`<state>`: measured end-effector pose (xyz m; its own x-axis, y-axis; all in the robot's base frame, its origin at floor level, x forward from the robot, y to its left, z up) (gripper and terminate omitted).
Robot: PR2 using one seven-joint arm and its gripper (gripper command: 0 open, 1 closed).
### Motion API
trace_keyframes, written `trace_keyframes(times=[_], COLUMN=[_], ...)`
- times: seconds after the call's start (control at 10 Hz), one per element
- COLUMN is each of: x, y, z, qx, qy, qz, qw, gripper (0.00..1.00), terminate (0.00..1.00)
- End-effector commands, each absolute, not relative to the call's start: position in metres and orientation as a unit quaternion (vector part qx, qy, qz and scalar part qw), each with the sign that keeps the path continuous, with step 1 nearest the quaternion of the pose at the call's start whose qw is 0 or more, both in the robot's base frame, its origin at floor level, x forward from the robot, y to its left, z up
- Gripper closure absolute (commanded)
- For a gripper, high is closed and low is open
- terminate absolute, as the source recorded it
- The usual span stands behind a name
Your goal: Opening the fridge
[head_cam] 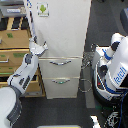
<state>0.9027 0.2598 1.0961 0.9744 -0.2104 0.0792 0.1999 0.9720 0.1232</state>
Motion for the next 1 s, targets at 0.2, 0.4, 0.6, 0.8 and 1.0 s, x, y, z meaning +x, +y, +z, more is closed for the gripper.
trace_keyframes(times=[0.2,0.4,0.6,0.8,1.0], x=[0.895,0.895,0.903,0.914,0.926], y=[0.325,0.316,0.285,0.272,0.262], z=[1.079,1.062,1.059,1.059,1.059], qx=[0.082,0.050,0.035,0.033,0.040], qy=[-0.049,-0.024,-0.017,-0.010,-0.001], qz=[-0.092,-0.094,-0.130,-0.145,-0.152], qw=[0.991,0.994,0.991,0.989,0.988], gripper=[0.00,0.00,0.00,0.00,0.00], terminate=[0.00,0.00,0.00,0.00,0.00])
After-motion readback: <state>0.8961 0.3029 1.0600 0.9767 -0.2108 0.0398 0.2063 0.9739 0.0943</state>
